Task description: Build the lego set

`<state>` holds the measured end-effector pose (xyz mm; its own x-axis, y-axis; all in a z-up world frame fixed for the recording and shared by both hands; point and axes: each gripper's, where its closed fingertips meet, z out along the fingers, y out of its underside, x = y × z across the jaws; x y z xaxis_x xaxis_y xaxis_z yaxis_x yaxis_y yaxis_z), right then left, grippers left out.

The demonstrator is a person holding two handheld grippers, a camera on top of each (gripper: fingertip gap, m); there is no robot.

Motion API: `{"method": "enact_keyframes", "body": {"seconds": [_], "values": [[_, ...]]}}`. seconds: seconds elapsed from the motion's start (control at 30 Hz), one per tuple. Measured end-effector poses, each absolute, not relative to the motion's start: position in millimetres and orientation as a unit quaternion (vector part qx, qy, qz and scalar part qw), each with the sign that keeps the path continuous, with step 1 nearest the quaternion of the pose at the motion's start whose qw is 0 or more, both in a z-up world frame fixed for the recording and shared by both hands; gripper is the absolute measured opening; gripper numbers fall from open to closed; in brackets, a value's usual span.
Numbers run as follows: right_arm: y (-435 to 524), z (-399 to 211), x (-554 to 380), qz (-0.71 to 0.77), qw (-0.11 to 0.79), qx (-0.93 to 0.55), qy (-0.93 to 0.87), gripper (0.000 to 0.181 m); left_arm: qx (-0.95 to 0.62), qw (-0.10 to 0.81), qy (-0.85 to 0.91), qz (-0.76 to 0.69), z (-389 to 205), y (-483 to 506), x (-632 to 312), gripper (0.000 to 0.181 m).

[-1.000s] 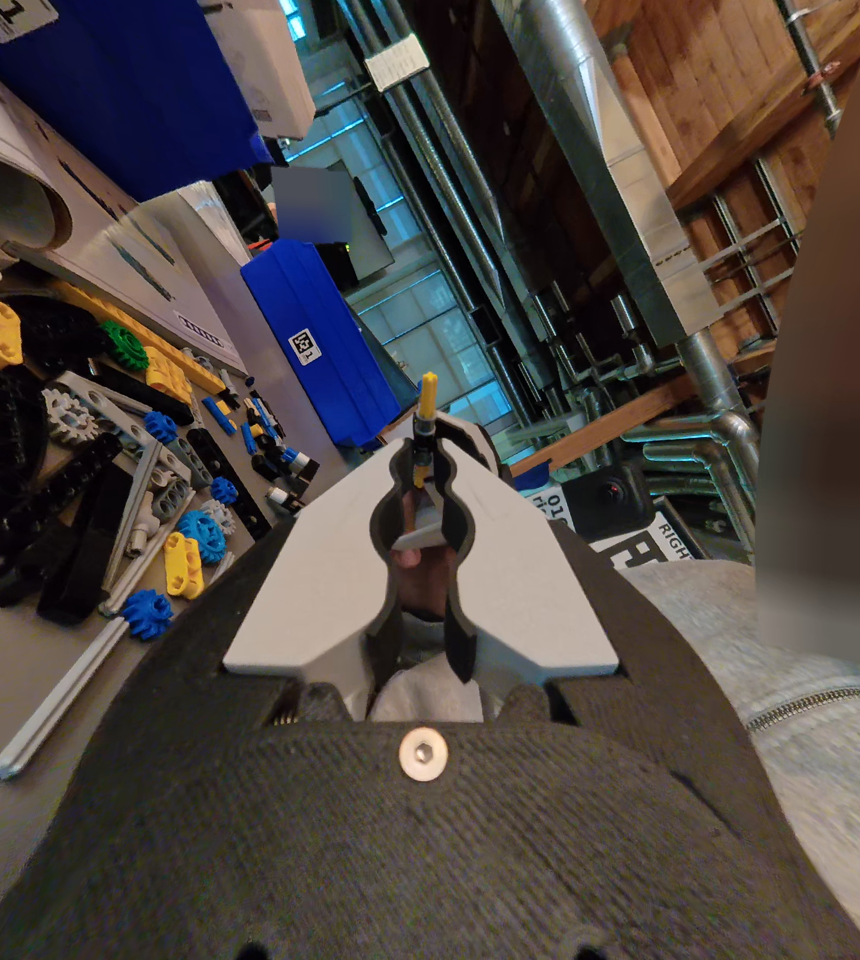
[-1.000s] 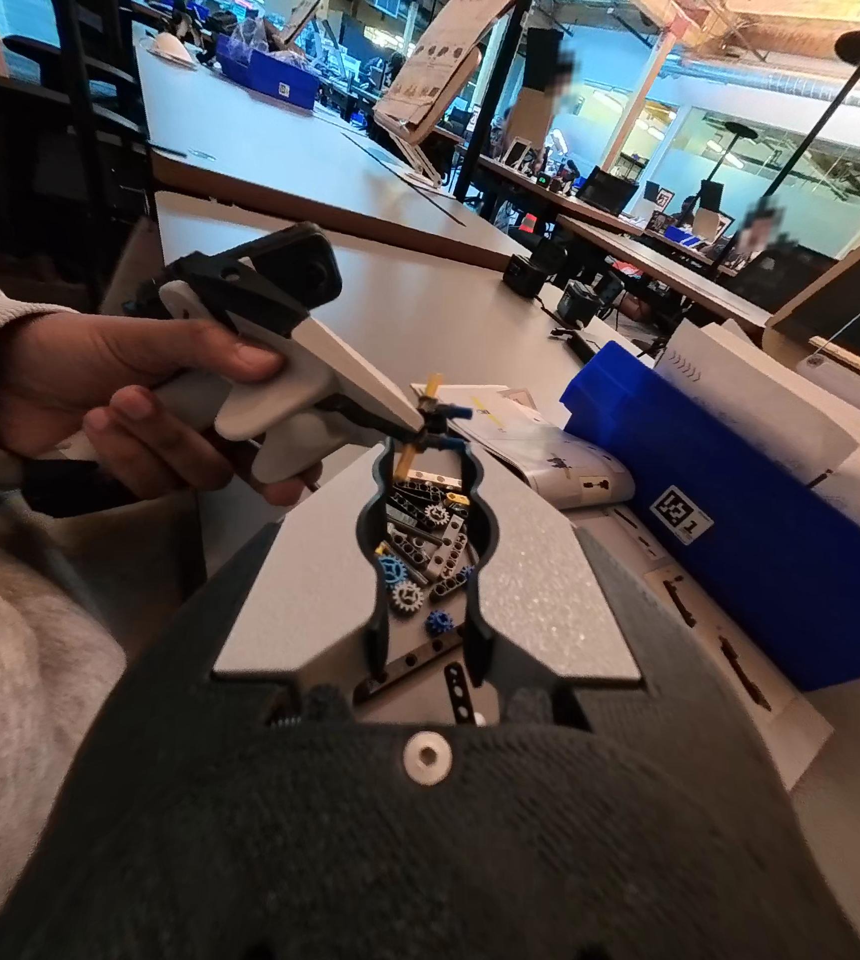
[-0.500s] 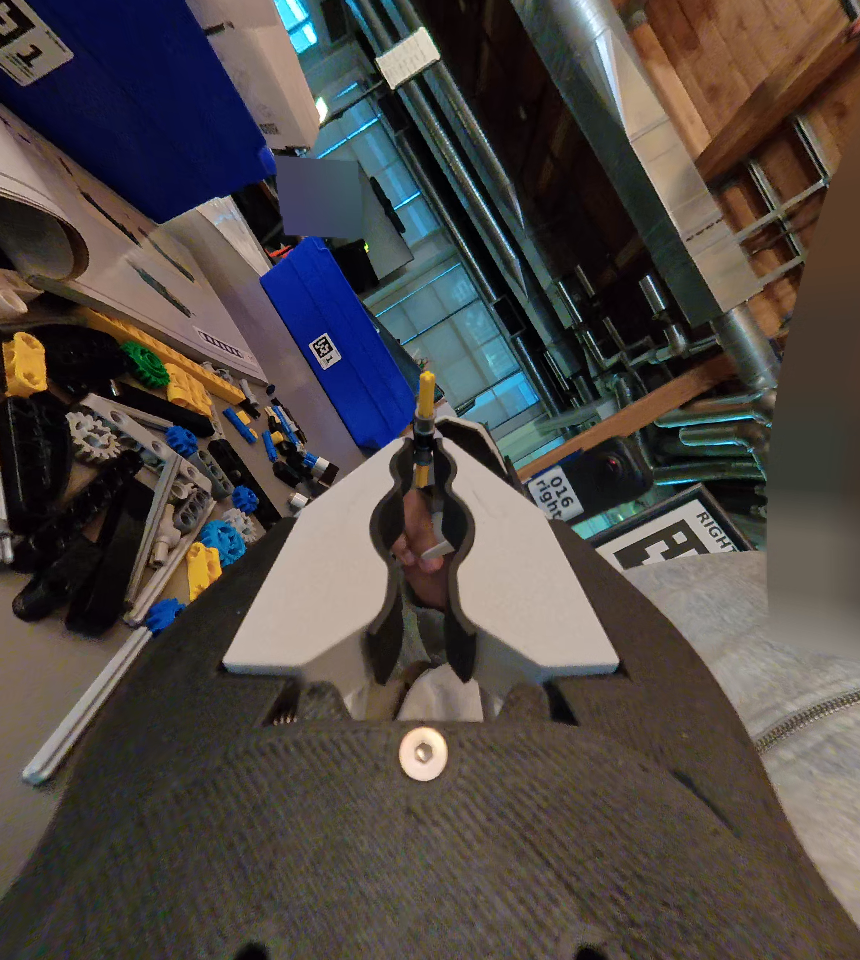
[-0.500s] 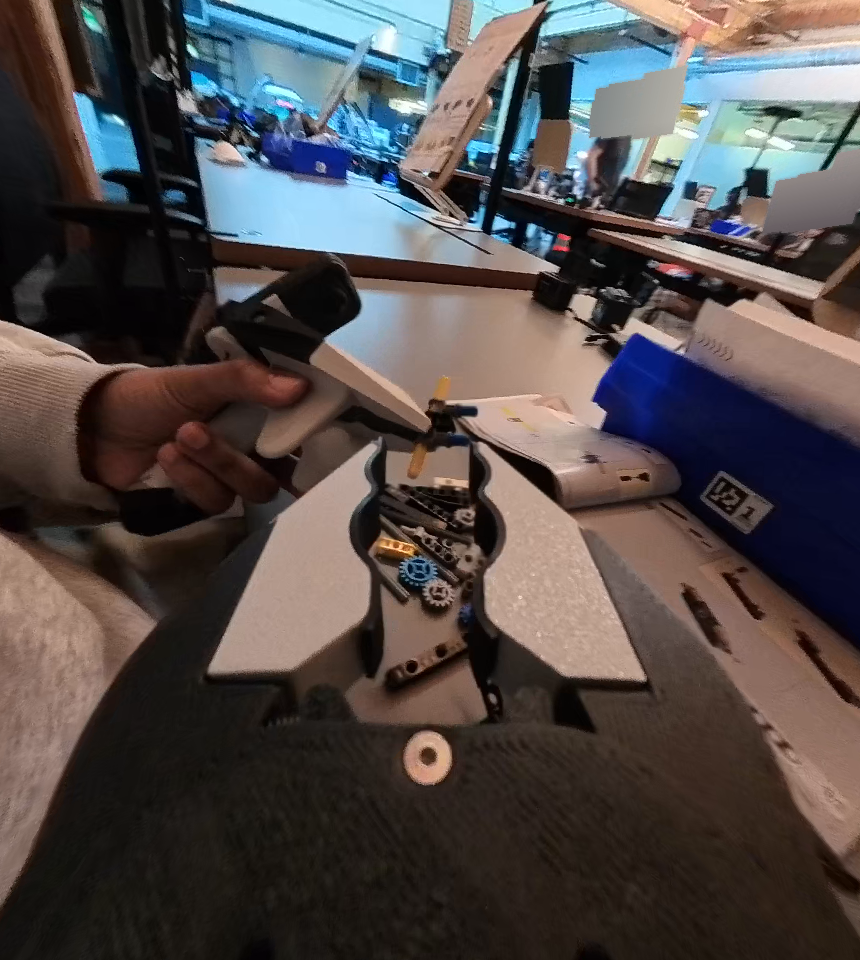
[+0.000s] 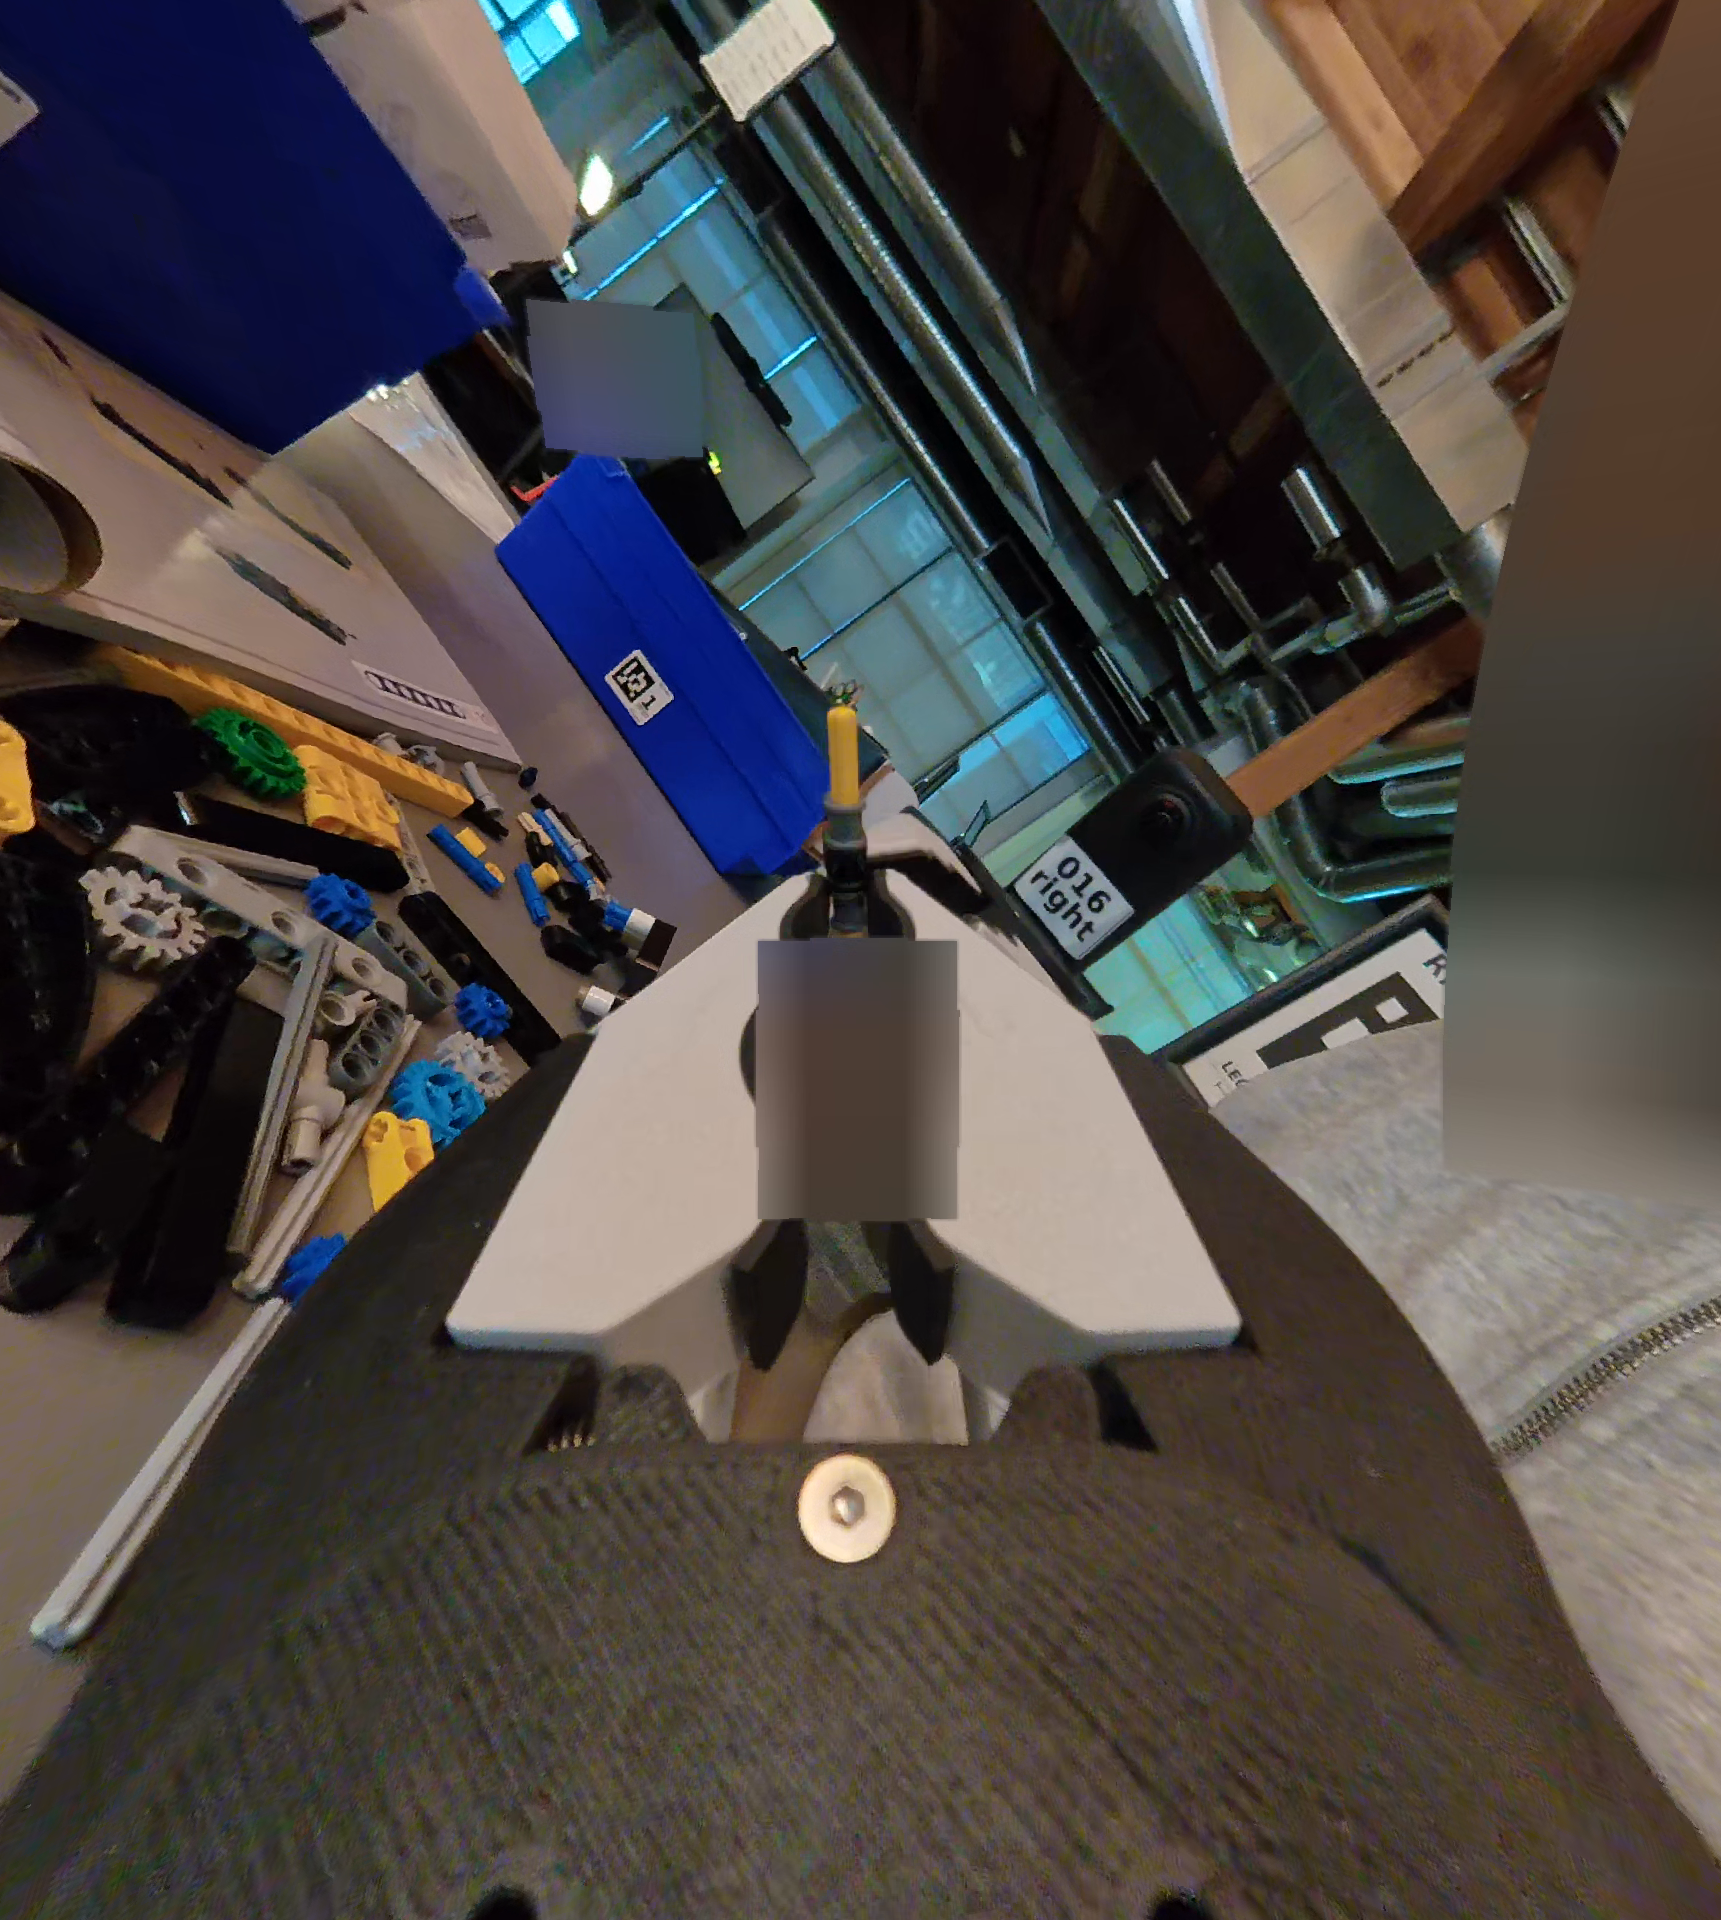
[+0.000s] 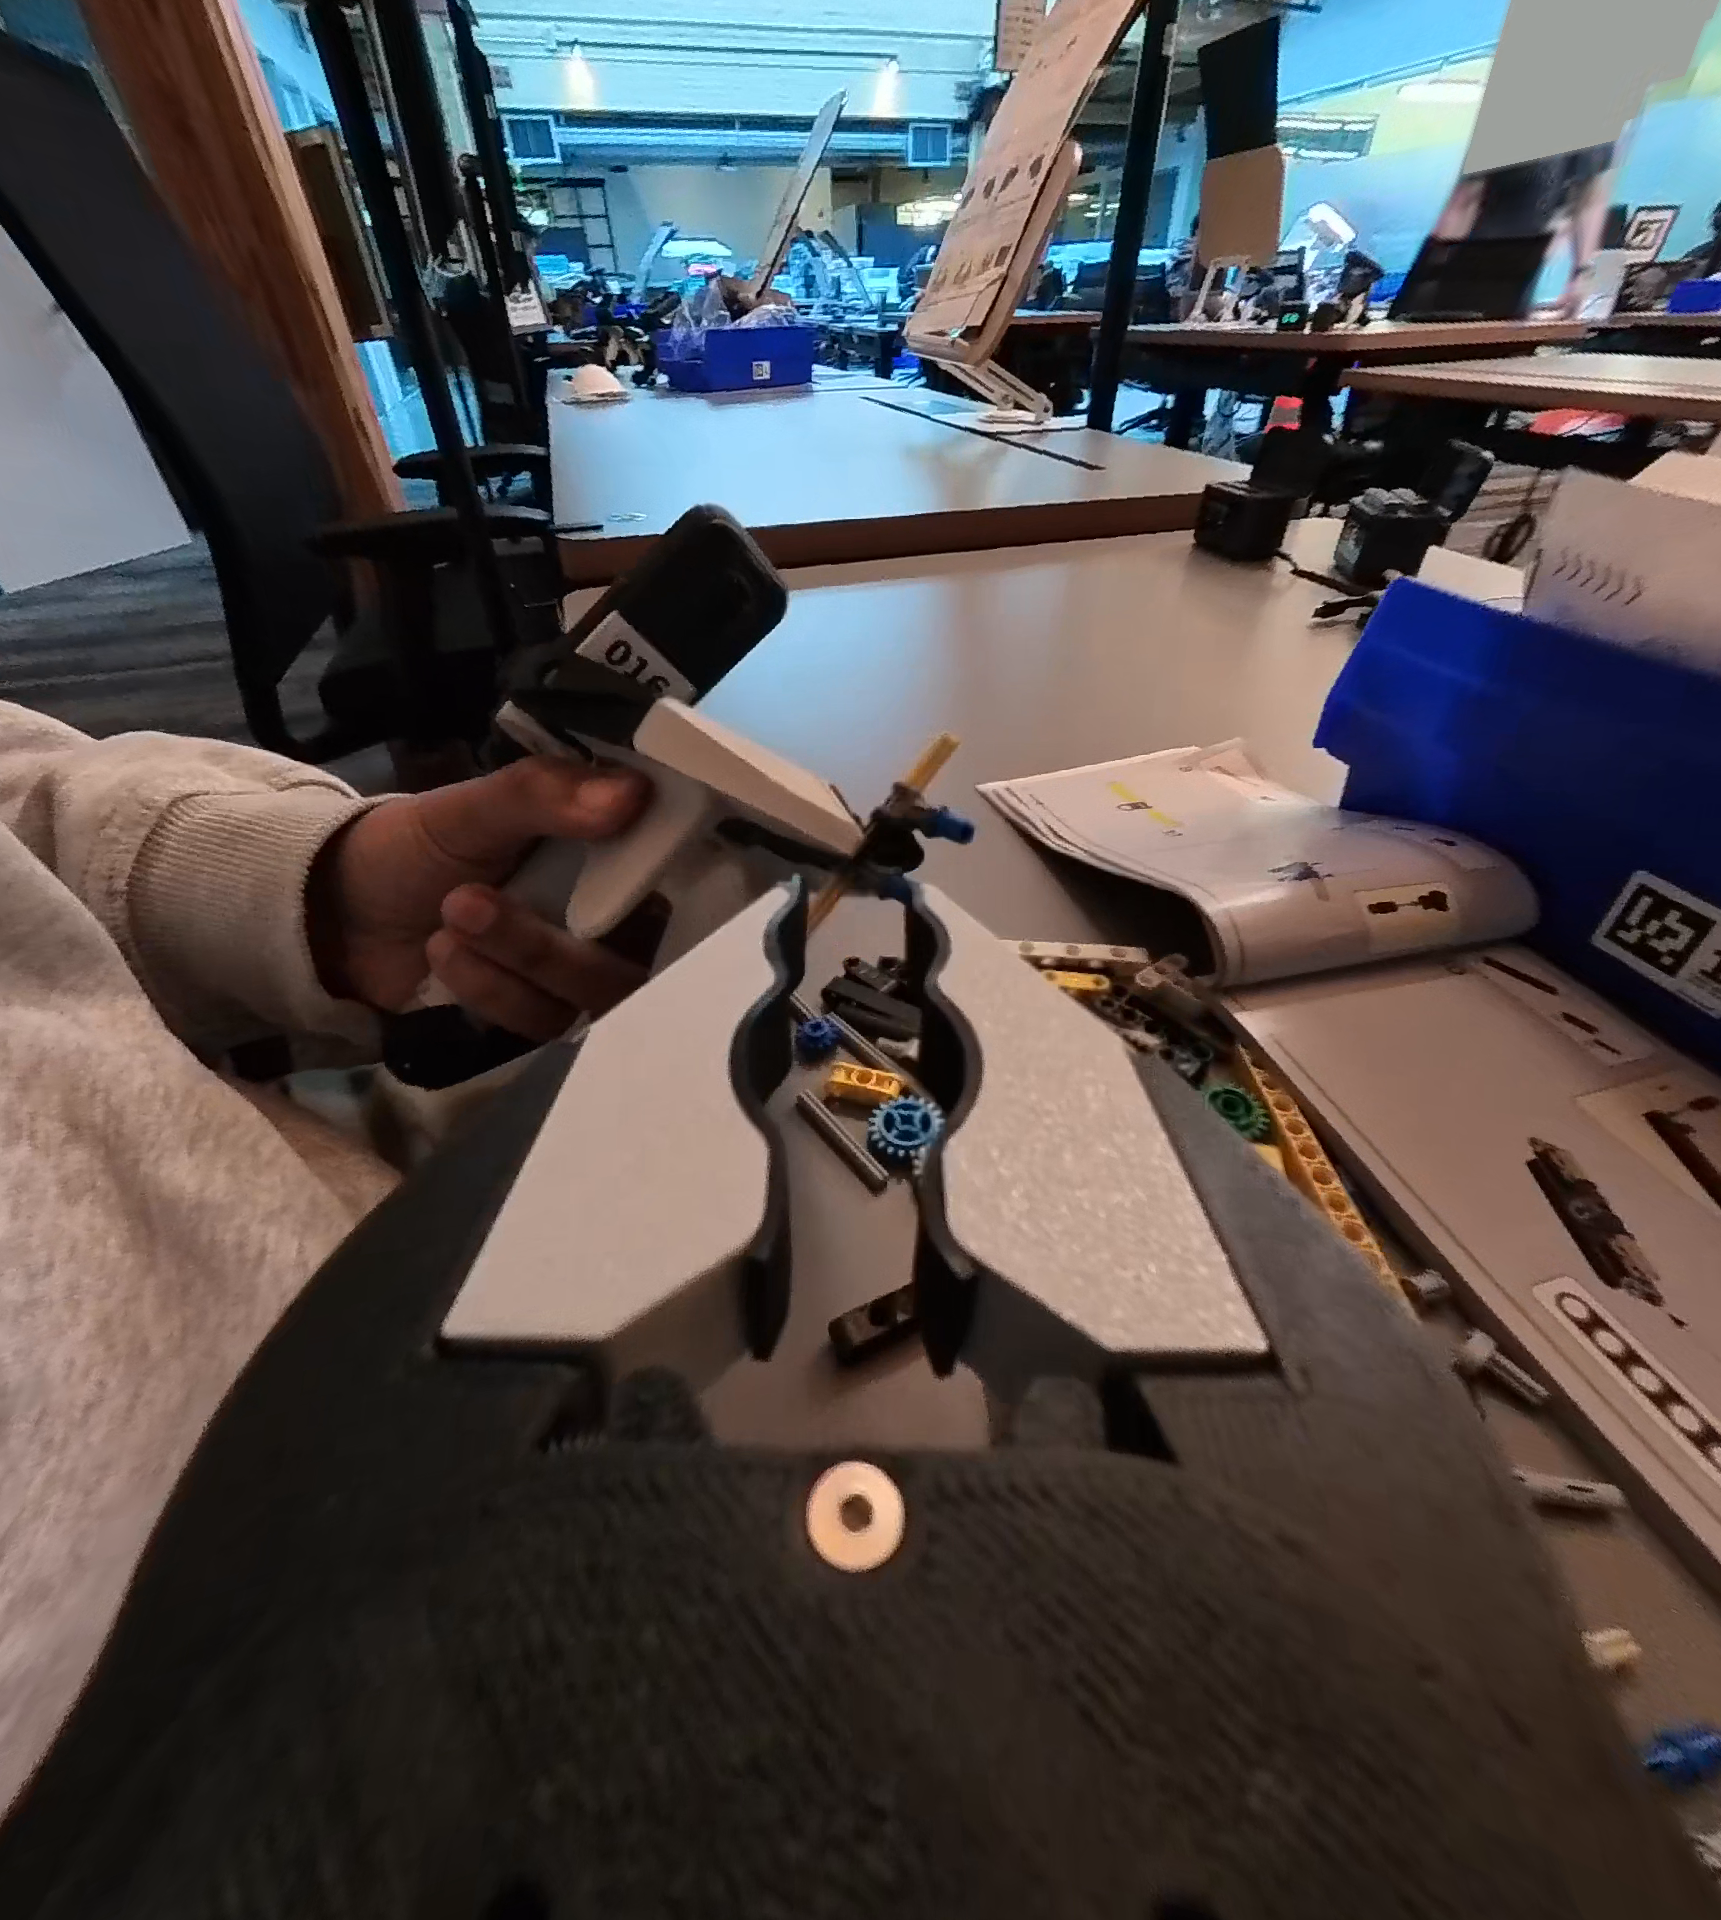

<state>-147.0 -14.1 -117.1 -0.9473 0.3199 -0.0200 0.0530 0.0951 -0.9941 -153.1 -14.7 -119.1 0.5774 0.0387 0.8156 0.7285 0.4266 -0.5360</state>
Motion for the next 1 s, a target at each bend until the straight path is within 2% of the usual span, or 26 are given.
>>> {"method": "enact_keyframes", "body": {"seconds": [0.27, 0.53, 0.63, 1.0], "values": [[-3, -120, -143, 0.647, 0.085, -0.123, -0.747, 0.013, -0.495, 0.749, -0.378, -0.229, -114, -6, -152, 0.006], [59, -109, -170, 0.658, 0.159, -0.187, -0.711, 0.02, -0.544, 0.724, -0.352, -0.234, -115, 28, -157, 0.006], [71, -106, -175, 0.662, 0.184, -0.189, -0.701, 0.02, -0.561, 0.747, -0.286, -0.214, -102, 42, -152, 0.007], [69, -105, -175, 0.674, 0.21, -0.168, -0.688, 0.014, -0.577, 0.77, -0.238, -0.133, -100, 27, -143, 0.007]]}}
